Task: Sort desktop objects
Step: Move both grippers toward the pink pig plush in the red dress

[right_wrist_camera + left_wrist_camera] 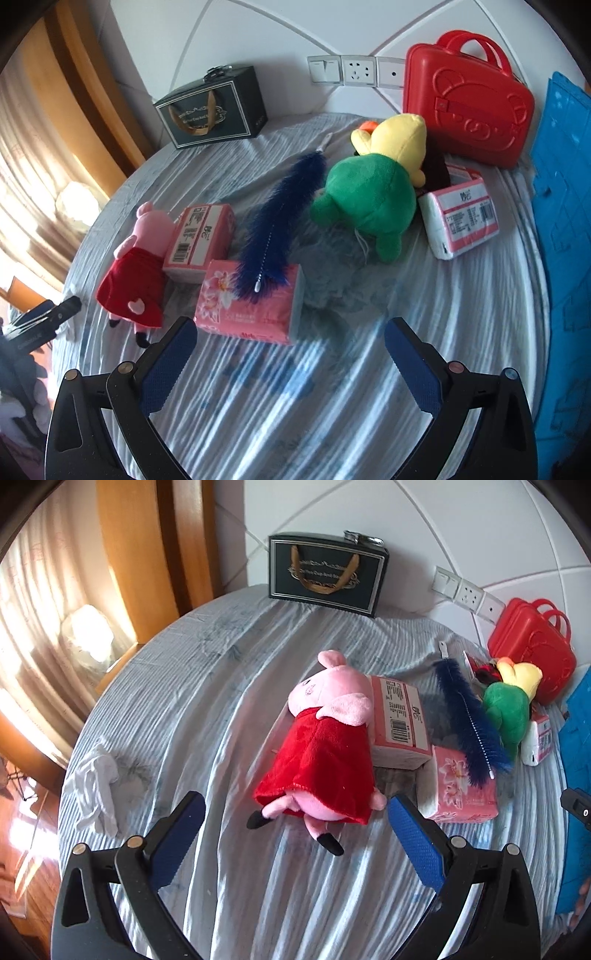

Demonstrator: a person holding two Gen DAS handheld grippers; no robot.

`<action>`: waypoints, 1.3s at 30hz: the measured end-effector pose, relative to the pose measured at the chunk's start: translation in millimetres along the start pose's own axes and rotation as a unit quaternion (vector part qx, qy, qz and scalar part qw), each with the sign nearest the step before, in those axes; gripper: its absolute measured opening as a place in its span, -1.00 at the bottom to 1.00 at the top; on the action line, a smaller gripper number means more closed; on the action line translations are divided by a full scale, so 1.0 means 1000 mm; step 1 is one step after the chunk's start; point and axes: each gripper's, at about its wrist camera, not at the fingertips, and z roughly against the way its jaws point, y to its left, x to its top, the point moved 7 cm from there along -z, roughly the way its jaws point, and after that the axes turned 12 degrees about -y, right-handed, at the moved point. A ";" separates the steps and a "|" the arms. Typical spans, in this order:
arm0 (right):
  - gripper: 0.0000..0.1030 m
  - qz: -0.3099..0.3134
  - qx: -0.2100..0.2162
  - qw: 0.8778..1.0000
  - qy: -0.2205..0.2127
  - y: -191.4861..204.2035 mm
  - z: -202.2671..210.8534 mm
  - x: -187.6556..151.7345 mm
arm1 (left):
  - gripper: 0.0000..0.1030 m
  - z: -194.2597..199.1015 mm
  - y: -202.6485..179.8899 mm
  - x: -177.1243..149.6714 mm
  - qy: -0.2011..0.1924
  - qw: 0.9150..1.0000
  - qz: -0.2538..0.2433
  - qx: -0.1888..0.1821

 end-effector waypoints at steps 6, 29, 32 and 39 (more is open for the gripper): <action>1.00 -0.011 -0.014 0.999 0.032 0.047 -0.029 -0.021 | 0.95 -0.032 0.045 0.009 0.002 0.998 -0.064 0.007; 1.00 -0.108 -0.139 0.984 0.004 0.089 0.007 -0.068 | 0.92 -0.082 -0.086 -0.045 0.066 0.934 -0.257 -0.241; 1.00 -0.118 -0.133 0.984 0.001 0.083 0.013 -0.073 | 0.92 -0.066 -0.071 -0.038 0.056 0.933 -0.265 -0.239; 1.00 -0.137 -0.087 0.987 0.001 0.128 -0.013 -0.077 | 0.92 -0.067 0.015 -0.001 0.018 0.941 -0.271 -0.202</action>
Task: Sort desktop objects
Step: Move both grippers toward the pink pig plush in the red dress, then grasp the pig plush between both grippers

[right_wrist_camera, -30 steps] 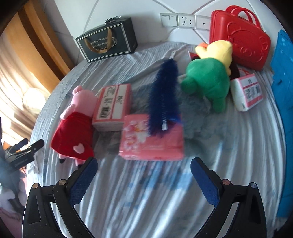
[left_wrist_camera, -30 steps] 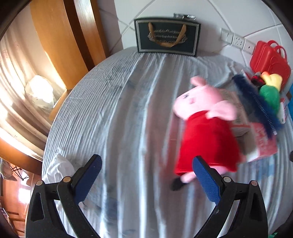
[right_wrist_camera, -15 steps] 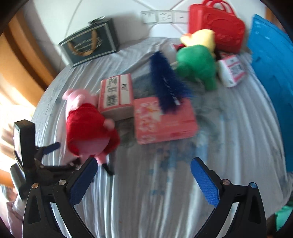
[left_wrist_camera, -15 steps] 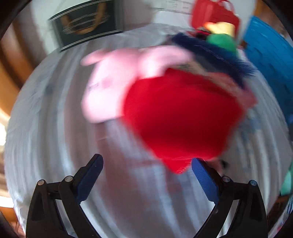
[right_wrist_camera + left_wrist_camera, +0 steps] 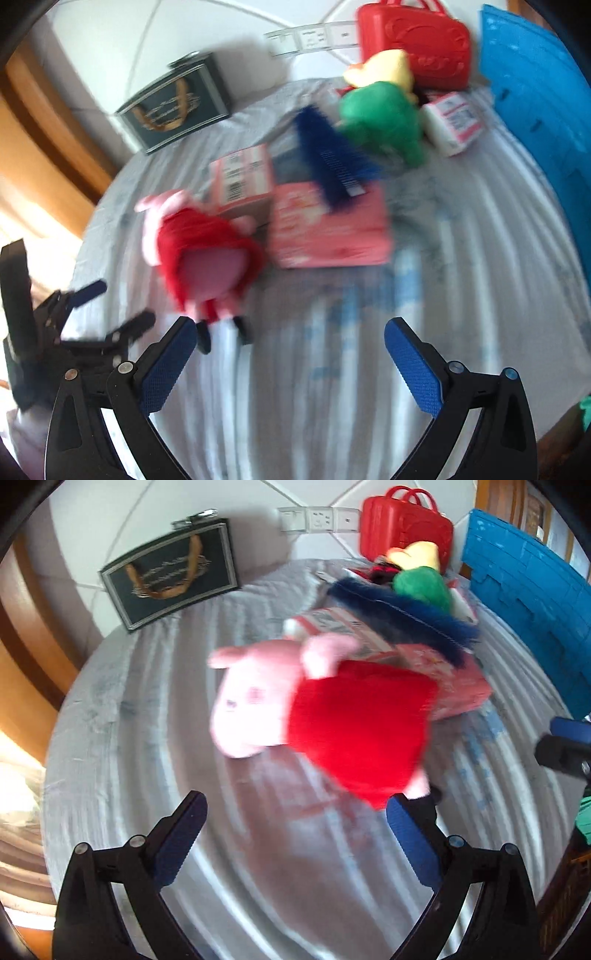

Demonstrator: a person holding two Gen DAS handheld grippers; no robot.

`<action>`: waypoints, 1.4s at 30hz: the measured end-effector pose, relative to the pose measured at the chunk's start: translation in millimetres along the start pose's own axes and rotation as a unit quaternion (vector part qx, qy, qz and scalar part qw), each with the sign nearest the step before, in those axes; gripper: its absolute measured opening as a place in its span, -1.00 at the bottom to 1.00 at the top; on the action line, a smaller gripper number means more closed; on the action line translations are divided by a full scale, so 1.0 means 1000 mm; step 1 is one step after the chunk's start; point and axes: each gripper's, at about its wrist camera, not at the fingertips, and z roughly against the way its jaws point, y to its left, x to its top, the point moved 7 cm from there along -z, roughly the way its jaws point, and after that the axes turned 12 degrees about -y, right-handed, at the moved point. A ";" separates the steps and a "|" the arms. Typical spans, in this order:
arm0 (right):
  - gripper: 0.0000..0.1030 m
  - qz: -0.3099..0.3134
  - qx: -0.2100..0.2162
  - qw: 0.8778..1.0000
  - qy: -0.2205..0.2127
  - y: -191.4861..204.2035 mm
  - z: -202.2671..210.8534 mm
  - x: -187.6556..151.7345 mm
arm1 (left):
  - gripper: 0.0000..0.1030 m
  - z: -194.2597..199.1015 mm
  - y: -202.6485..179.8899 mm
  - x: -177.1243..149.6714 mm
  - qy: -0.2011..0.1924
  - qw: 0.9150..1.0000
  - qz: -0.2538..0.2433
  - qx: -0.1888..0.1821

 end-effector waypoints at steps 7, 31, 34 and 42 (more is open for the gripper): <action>1.00 -0.027 -0.016 1.000 -0.002 0.062 -0.042 -0.016 | 0.92 -0.028 0.058 0.006 -0.010 0.999 -0.031 -0.026; 1.00 -0.080 -0.071 0.994 0.013 0.070 -0.141 0.003 | 0.91 -0.134 0.015 0.030 -0.002 0.969 -0.161 -0.190; 0.99 -0.082 -0.064 0.994 0.019 0.065 -0.151 0.000 | 0.46 -0.130 0.007 0.029 -0.004 0.963 -0.159 -0.220; 0.59 -0.046 -0.058 0.997 -0.008 0.069 -0.129 0.005 | 0.36 -0.106 0.006 0.035 -0.034 0.963 -0.168 -0.209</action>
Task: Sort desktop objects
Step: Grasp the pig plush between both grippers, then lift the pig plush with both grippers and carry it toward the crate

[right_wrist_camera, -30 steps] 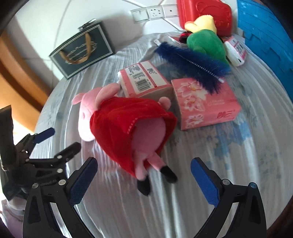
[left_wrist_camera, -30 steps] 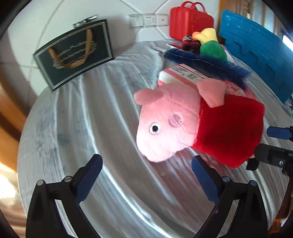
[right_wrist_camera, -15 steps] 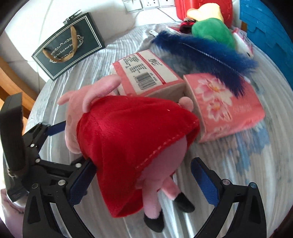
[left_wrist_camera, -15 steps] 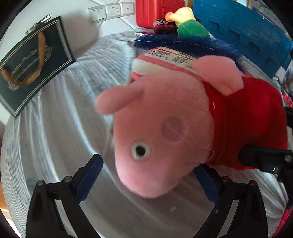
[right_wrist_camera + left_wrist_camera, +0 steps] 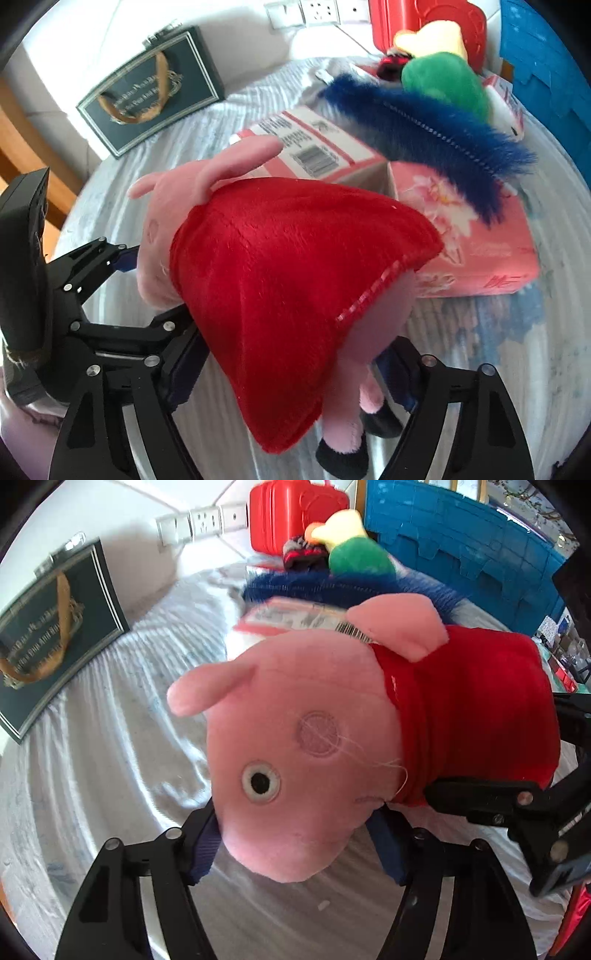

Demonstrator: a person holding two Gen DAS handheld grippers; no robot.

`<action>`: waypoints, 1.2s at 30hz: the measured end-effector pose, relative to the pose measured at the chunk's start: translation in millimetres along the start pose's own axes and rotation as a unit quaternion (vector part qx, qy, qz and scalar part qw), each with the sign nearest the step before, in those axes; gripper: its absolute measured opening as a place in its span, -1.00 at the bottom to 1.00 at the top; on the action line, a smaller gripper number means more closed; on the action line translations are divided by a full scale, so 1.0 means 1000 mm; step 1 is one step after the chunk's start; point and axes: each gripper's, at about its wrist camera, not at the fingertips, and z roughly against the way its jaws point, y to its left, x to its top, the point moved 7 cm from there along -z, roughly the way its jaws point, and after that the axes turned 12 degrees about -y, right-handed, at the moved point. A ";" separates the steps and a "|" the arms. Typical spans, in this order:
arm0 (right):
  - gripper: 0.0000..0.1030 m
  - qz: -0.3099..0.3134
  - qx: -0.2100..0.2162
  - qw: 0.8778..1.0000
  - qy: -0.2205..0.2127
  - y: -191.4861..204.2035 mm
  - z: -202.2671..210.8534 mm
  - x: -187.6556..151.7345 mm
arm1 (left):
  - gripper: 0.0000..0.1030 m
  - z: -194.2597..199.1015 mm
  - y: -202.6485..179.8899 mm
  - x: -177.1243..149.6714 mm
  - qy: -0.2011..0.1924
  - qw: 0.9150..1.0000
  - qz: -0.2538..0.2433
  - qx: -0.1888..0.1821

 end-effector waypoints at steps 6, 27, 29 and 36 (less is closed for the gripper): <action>0.58 0.019 0.013 0.999 -0.039 0.005 0.046 0.012 | 0.36 0.044 -0.015 0.020 -0.036 0.999 -0.012 0.010; 0.59 0.067 0.044 0.984 -0.157 -0.052 0.252 0.044 | 0.36 0.181 -0.166 0.120 -0.141 0.987 -0.037 0.070; 0.59 0.076 0.049 0.982 -0.165 -0.071 0.275 0.041 | 0.36 0.188 -0.191 0.127 -0.149 0.985 -0.034 0.077; 0.59 0.096 0.053 0.976 -0.187 -0.140 0.339 0.035 | 0.36 0.200 -0.280 0.159 -0.178 0.979 -0.027 0.091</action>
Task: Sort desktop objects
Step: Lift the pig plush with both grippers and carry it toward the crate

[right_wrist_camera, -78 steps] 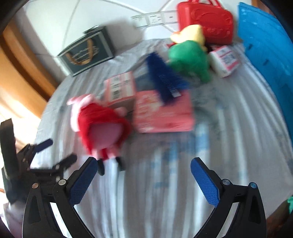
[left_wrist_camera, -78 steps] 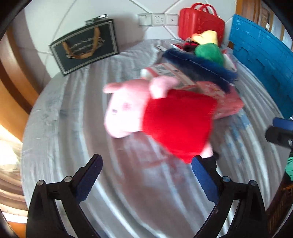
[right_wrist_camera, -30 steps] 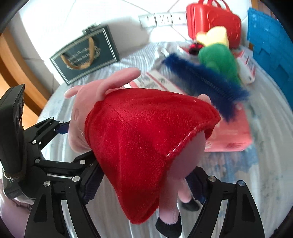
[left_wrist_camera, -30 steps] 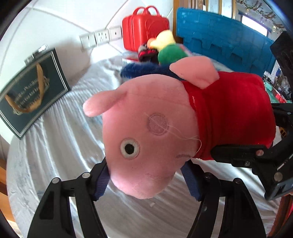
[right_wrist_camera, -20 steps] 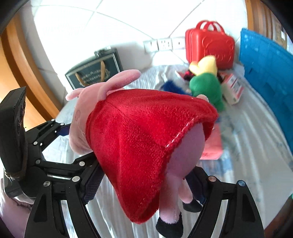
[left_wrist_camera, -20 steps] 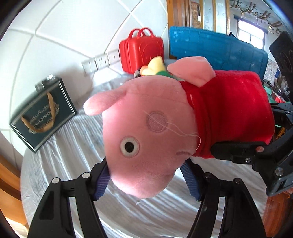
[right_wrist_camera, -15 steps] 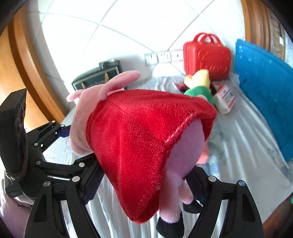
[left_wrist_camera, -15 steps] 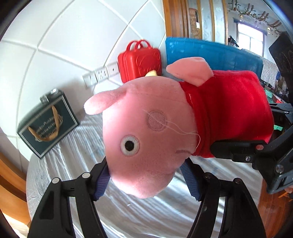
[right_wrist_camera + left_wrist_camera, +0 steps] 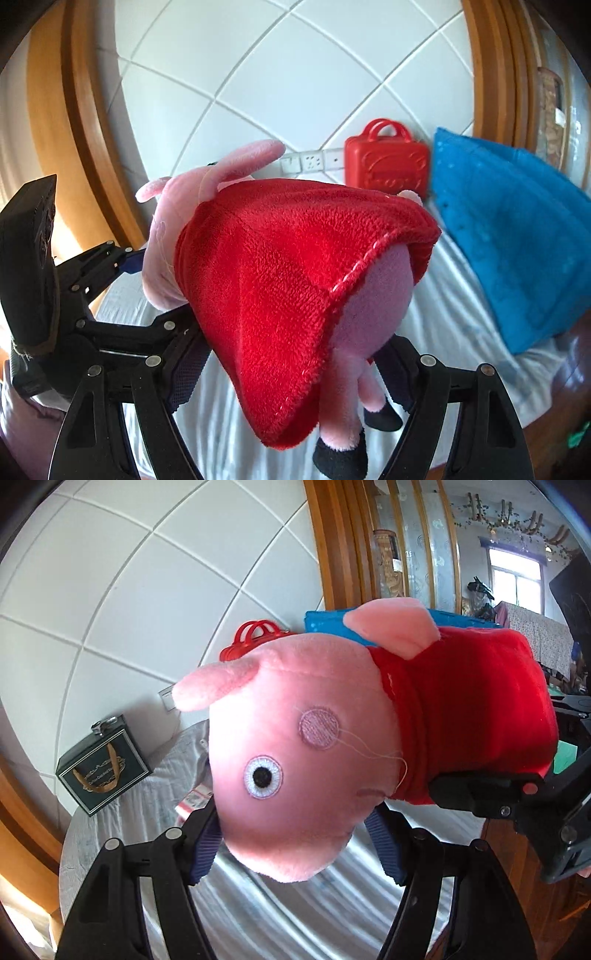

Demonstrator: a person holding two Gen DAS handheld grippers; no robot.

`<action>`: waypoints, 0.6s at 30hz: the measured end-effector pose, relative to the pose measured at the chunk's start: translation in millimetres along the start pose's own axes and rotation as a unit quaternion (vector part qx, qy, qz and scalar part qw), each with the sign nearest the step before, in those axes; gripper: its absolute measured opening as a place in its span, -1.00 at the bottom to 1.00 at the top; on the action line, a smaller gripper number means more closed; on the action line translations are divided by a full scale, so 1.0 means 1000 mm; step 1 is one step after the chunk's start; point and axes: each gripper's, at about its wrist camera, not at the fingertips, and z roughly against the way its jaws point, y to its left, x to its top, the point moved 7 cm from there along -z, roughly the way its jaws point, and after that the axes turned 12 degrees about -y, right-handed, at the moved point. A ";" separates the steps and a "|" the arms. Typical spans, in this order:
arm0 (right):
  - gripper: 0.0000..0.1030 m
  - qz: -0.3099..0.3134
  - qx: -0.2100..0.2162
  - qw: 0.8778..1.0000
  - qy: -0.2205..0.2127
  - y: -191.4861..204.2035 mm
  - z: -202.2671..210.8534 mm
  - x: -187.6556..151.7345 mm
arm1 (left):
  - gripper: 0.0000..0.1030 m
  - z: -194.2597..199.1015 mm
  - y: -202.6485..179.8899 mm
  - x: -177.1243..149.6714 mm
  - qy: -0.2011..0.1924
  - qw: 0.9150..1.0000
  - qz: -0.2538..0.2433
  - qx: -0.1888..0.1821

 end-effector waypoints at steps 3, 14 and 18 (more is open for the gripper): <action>0.59 -0.004 -0.006 1.000 -0.010 -0.029 0.022 0.005 | 0.36 -0.002 -0.035 0.021 -0.006 1.000 -0.008 -0.008; 0.59 -0.019 -0.074 0.996 -0.046 -0.152 0.060 0.042 | 0.36 -0.069 -0.150 0.107 -0.046 0.996 -0.037 -0.065; 0.59 -0.019 -0.105 0.992 -0.065 -0.201 0.062 0.072 | 0.36 -0.109 -0.179 0.151 -0.070 0.993 -0.041 -0.091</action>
